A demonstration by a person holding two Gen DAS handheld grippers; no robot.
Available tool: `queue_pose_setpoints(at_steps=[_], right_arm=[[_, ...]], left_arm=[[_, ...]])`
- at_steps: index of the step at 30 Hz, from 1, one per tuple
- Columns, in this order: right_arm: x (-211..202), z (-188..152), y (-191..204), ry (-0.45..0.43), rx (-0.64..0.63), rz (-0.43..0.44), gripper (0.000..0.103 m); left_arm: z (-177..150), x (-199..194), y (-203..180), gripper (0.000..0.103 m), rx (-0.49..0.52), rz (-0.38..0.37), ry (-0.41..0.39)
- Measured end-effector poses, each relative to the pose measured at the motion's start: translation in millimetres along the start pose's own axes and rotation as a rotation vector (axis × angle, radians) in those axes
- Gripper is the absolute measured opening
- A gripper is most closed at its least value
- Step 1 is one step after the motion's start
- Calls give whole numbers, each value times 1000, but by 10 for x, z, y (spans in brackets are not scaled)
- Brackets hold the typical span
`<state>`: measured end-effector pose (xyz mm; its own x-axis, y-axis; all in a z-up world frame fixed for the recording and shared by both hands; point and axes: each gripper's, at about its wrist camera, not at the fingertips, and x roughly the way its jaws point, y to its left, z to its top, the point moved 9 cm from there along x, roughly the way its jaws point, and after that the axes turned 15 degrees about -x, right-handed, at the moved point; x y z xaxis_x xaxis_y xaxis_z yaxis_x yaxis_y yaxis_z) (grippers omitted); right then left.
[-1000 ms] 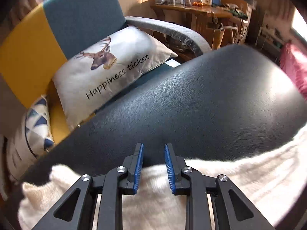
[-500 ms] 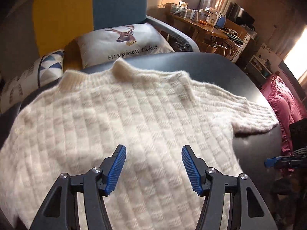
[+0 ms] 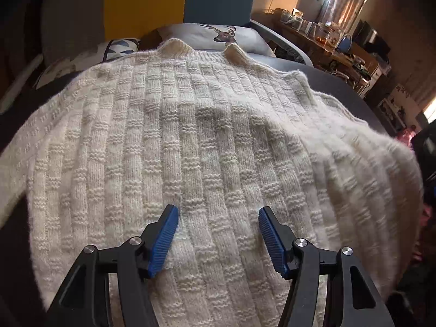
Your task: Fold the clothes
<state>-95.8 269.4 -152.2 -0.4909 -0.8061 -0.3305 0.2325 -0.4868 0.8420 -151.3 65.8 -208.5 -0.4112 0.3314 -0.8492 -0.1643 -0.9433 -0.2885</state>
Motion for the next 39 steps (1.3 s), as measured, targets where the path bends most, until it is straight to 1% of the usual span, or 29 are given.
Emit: queue_pose_setpoints(at_steps=[1, 4, 6, 8, 11, 14, 17, 20, 22, 24, 27, 31, 34, 36, 38, 39], right_arm=[[-20, -43, -101, 33, 3, -105, 36], [-131, -330, -539, 166, 36, -434, 36], [-203, -426, -601, 167, 43, -481, 36], [-285, -434, -573, 146, 11, -537, 36], [-278, -216, -331, 98, -116, -538, 36], [37, 153, -32, 90, -296, -550, 36], [351, 399, 109, 145, -430, -603, 36], [703, 569, 96, 223, -519, -650, 36], [862, 668, -44, 280, -567, -739, 35], [951, 761, -247, 330, -587, -812, 35], [979, 897, -610, 407, -585, -926, 35], [882, 1035, -985, 456, -554, -991, 35], [820, 1157, -1069, 422, -539, -997, 34], [778, 1239, -1124, 399, -529, -1001, 35], [736, 1317, -1177, 376, -518, -1004, 35], [711, 1325, -1172, 364, -507, -990, 35]], left_arm=[[-25, -6, -37, 69, 17, 3, -2], [-67, -67, -90, 69, 34, -10, -2], [-79, -124, 8, 69, -15, -37, 5], [-91, -188, 134, 69, -73, -66, 12], [-113, -300, 369, 69, -147, -88, 8], [-77, -403, 564, 69, -185, -89, -15], [64, -465, 628, 69, -200, -93, -37], [271, -395, 483, 69, -147, -85, -54], [415, -327, 358, 69, -102, -78, -63], [549, -247, 228, 69, -53, -72, -69], [633, -2, 47, 69, 31, -43, -48], [572, 376, 0, 70, 100, 50, 19], [530, 459, -8, 79, 128, 94, -11], [522, 474, -28, 81, 125, 105, -18], [512, 438, -31, 81, 100, 82, -15], [502, 403, -20, 80, 80, 62, -13]])
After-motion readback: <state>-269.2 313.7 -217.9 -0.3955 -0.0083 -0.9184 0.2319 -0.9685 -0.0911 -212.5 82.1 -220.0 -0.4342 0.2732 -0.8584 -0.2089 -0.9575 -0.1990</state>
